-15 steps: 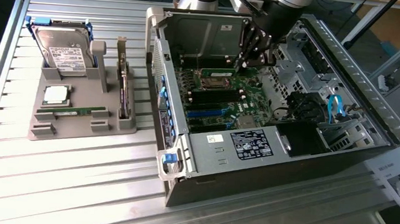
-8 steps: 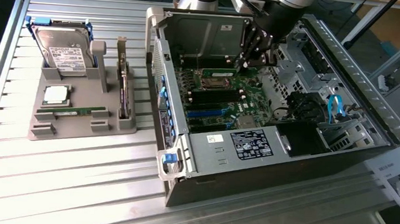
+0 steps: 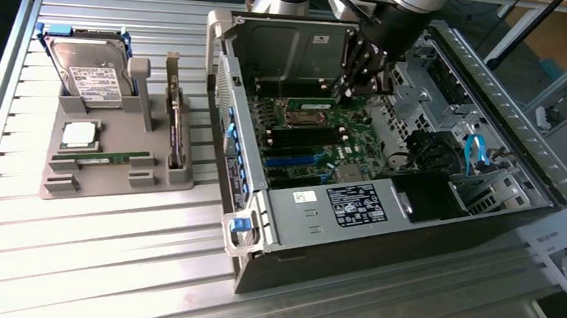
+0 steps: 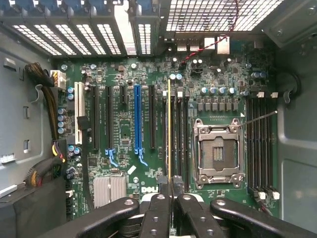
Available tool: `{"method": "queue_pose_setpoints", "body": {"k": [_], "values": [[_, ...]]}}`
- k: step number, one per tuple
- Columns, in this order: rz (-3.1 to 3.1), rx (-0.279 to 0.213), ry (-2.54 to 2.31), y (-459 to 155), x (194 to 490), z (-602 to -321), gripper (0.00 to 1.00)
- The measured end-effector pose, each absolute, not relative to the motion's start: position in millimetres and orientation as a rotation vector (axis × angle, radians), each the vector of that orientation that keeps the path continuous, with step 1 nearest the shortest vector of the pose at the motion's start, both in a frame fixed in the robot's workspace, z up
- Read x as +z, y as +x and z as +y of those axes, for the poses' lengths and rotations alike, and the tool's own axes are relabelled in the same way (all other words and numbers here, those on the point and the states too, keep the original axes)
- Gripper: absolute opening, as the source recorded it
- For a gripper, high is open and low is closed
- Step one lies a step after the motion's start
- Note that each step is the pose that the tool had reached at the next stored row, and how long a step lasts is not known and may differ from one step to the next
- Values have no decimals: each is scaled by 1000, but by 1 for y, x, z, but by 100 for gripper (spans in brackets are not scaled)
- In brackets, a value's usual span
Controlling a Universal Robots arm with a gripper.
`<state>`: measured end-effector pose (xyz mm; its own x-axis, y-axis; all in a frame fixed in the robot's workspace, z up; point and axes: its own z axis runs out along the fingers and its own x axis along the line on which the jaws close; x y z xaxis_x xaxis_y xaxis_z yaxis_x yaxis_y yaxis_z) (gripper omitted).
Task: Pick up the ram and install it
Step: 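Insert the ram into the slot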
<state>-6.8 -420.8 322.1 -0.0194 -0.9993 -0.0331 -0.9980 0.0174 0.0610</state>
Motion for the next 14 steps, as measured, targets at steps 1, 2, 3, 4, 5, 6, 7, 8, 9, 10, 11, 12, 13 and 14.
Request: {"method": "queue_pose_setpoints", "body": {"k": [1,2,3,4,5,6,7,8,9,10,11,12,13,14], "values": [[-2227,-104,2186,-7,321,-421,12],[-2227,-104,2186,-7,320,-421,12],[-2227,-104,2186,-7,319,-421,12],[-2227,-104,2186,-7,318,-421,12],[-2227,-104,2186,-7,316,-421,12],[-2227,-104,2186,-7,315,-421,12],[-2227,-104,2186,-7,314,-421,12],[-2227,-104,2186,-7,313,-421,12],[-2227,-104,2186,-7,312,-421,12],[-2227,-104,2186,-7,310,-421,12],[-2227,-104,2186,-7,309,-421,12],[-2227,-104,2186,-7,308,-421,12],[-2227,-104,2186,-7,307,-421,12],[-2227,-104,2186,-7,306,-421,12]]}}
